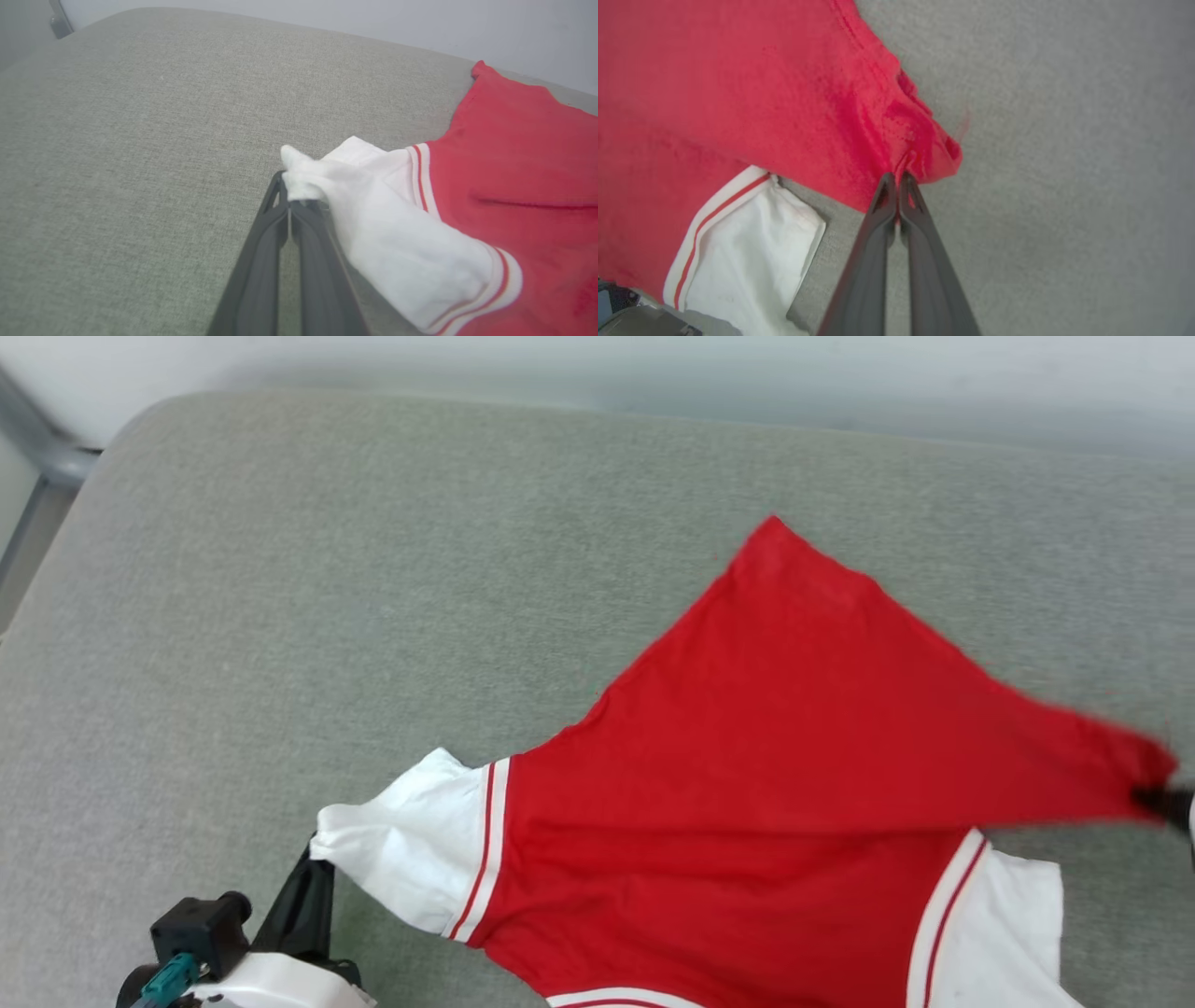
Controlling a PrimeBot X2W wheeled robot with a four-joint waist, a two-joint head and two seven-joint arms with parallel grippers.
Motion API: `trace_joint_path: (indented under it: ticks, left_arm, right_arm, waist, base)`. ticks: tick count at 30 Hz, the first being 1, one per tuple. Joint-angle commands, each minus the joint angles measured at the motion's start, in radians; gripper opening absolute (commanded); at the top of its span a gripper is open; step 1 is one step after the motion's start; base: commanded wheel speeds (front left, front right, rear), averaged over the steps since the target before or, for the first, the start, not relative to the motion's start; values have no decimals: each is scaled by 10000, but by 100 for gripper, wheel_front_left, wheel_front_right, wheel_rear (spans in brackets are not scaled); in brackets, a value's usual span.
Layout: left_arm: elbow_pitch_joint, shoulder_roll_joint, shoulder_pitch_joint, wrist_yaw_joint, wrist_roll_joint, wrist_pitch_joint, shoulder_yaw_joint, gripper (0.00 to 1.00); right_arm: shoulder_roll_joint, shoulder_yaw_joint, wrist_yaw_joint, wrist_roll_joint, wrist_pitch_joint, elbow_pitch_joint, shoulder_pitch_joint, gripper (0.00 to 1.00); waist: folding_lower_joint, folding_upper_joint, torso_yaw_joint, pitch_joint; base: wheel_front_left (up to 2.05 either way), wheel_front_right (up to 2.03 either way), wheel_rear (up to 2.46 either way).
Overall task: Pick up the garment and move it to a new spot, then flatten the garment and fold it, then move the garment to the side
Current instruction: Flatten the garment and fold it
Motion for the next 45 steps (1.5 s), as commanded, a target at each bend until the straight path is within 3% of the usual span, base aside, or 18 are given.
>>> trace_joint_path:
  ticks: [1,10,15,16,17,25,30,37,45]
  left_arm:
    - [-82,44,129,47,-66,12,62,0]
    - [-289,189,371,153,-102,185,11,0]
    - [-354,250,499,165,-148,219,10,0]
    - [-362,267,520,168,-156,235,6,0]
    - [-366,280,539,180,-164,244,7,0]
    - [-452,340,529,209,-152,246,-43,0]
    - [-565,340,334,223,-115,262,-136,0]
    - [-529,225,-49,116,-81,230,-351,0]
    - [-368,9,-676,-25,-7,106,-640,0]
  right_arm:
    - [-6,-89,-9,51,60,-108,588,0]
    - [671,-963,-10,192,267,-302,4358,0]
    - [1258,-1046,-9,210,118,-156,5548,0]
    - [1368,-1122,-9,221,27,-188,5545,44]
    - [1465,-1271,-9,187,-135,-265,5451,100]
    - [1644,-2817,-9,20,-1086,-1431,4177,100]
    - [1507,-3099,-9,-202,-1079,-2333,2751,100]
    - [1565,-1773,-9,-748,-228,-2457,230,100]
    - [1884,358,-9,-1420,1498,-666,-2457,100]
  waist:
    - [1,0,-291,-239]
    - [1,0,-455,-608]
    - [1,0,-523,-665]
    - [1,0,-546,-676]
    - [1,0,-573,-692]
    - [1,0,-620,-762]
    - [1,0,-483,-562]
    - [1,0,-135,-77]
    - [1,0,390,586]
  base:
    - [0,0,0]
    - [0,0,0]
    - [0,0,0]
    - [0,0,0]
    - [0,0,0]
    - [0,0,0]
    - [0,0,0]
    - [0,0,0]
    - [0,0,0]
